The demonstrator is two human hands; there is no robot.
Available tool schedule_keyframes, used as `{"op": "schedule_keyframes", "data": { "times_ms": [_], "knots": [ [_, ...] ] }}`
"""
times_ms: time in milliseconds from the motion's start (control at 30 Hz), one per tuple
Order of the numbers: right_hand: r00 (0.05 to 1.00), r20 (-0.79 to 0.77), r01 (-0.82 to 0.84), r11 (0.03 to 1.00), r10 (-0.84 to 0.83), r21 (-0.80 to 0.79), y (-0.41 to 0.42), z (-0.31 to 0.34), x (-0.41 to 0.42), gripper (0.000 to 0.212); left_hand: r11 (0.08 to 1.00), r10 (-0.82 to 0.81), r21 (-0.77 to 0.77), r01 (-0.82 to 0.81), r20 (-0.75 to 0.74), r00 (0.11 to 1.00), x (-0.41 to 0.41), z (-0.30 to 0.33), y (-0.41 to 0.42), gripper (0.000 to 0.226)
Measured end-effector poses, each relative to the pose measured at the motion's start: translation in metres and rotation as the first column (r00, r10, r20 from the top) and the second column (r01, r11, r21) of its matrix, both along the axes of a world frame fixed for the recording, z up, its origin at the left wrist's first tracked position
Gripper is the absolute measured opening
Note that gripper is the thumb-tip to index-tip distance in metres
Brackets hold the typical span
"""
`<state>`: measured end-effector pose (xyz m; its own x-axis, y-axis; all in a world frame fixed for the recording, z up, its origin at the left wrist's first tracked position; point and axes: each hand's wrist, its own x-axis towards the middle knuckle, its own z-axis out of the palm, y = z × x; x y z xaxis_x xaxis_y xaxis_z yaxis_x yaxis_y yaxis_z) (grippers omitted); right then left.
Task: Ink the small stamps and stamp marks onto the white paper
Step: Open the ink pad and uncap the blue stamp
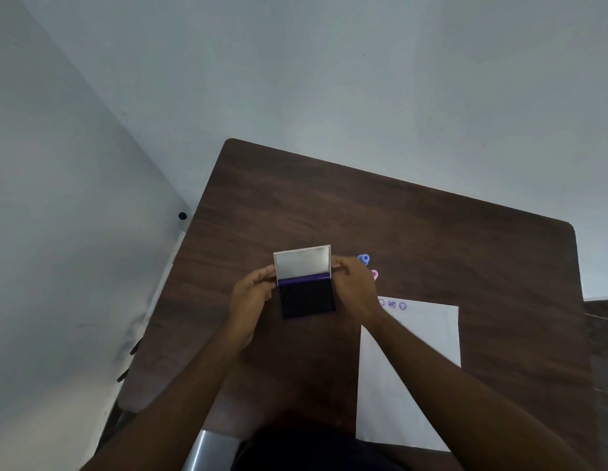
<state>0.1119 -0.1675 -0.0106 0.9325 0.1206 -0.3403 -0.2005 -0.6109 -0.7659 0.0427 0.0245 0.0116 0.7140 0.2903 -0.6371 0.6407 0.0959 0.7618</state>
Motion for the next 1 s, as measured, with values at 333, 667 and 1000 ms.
{"op": "schedule_keyframes", "data": {
  "times_ms": [333,667,1000],
  "knots": [
    [0.99,-0.138,0.005,1.0,-0.006,-0.013,0.005,-0.009,0.018,0.022,1.0,-0.001,-0.007,0.001,-0.052,0.999,0.016,-0.006,-0.004,0.051],
    [0.967,-0.245,0.053,0.997,-0.066,-0.061,0.014,-0.01,0.029,0.02,0.999,0.016,0.032,-0.014,-0.047,0.999,0.02,-0.015,-0.008,0.044],
    [0.994,-0.02,-0.107,0.961,0.106,-0.254,0.004,0.009,0.032,0.015,0.992,0.011,0.124,-0.013,0.022,1.0,0.011,-0.026,-0.01,0.037]
  ]
}}
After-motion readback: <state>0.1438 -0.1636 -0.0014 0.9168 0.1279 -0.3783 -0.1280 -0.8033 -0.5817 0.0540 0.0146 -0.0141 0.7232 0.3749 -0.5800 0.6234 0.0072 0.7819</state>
